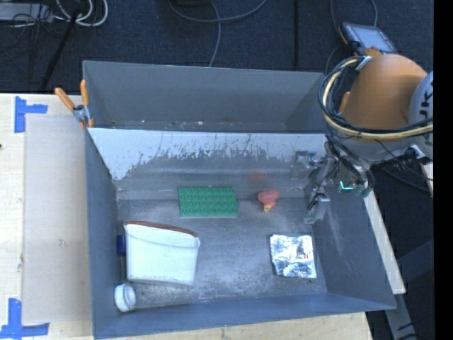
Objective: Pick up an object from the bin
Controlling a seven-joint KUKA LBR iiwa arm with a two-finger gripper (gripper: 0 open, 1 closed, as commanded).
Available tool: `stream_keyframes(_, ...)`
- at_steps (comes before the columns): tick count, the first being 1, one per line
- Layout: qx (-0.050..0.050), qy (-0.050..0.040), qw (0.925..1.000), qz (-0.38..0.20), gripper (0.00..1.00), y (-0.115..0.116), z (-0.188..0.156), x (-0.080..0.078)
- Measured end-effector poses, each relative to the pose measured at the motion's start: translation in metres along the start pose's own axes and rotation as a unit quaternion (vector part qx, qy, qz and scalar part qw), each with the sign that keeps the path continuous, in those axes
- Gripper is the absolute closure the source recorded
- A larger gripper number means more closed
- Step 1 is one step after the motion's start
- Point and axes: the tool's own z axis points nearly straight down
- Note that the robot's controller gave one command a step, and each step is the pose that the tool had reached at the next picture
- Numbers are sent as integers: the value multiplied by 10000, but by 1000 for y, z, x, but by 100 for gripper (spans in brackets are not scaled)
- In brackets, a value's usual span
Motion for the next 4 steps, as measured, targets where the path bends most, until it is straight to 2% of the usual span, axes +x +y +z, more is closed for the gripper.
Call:
stream_keyframes(1,-7,22,9989,-472,0,-28,130,88)
stream_keyframes(2,-4,-26,9995,-306,0,-6,94,108)
stream_keyframes(3,1,-26,9996,-267,0,-15,95,109)
stream_keyframes(4,4,-29,9947,-1025,0,-11,126,104)
